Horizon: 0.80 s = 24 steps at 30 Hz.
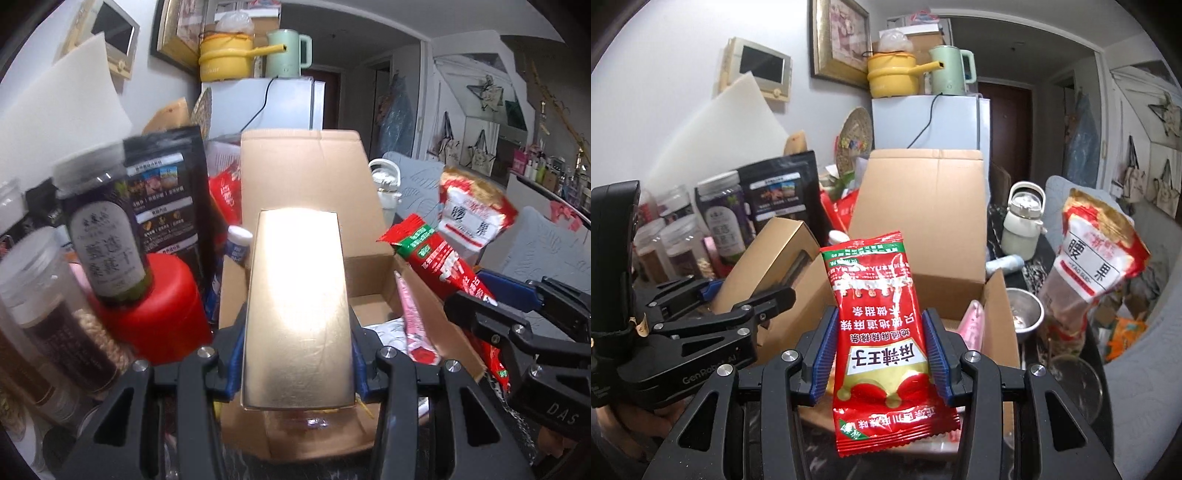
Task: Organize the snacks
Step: 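Carry the gold box and red packet over the cardboard box with both grippers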
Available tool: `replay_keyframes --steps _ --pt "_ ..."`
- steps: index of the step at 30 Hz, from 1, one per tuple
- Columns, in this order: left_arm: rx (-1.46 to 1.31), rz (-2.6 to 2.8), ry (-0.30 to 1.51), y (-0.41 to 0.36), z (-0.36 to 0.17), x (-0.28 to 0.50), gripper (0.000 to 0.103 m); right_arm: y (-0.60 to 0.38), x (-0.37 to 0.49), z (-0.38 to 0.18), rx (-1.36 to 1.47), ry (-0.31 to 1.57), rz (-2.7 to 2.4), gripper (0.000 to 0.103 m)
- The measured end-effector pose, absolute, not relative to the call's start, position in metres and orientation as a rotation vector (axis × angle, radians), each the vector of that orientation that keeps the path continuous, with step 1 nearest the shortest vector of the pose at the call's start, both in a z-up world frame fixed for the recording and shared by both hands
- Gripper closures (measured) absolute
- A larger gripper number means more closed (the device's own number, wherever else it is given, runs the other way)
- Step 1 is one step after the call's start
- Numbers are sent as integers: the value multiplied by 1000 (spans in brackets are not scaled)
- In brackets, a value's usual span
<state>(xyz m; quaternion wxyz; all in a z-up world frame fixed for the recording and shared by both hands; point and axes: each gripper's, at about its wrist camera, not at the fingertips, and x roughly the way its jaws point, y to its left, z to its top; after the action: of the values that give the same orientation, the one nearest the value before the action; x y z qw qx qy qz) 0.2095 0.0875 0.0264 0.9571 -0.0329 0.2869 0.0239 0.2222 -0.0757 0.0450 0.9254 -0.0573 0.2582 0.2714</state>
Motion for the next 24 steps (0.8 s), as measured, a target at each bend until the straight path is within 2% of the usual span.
replay_keyframes --steps 24 --pt "-27 76 812 85 -39 265 58 -64 281 -26 -147 702 507 58"
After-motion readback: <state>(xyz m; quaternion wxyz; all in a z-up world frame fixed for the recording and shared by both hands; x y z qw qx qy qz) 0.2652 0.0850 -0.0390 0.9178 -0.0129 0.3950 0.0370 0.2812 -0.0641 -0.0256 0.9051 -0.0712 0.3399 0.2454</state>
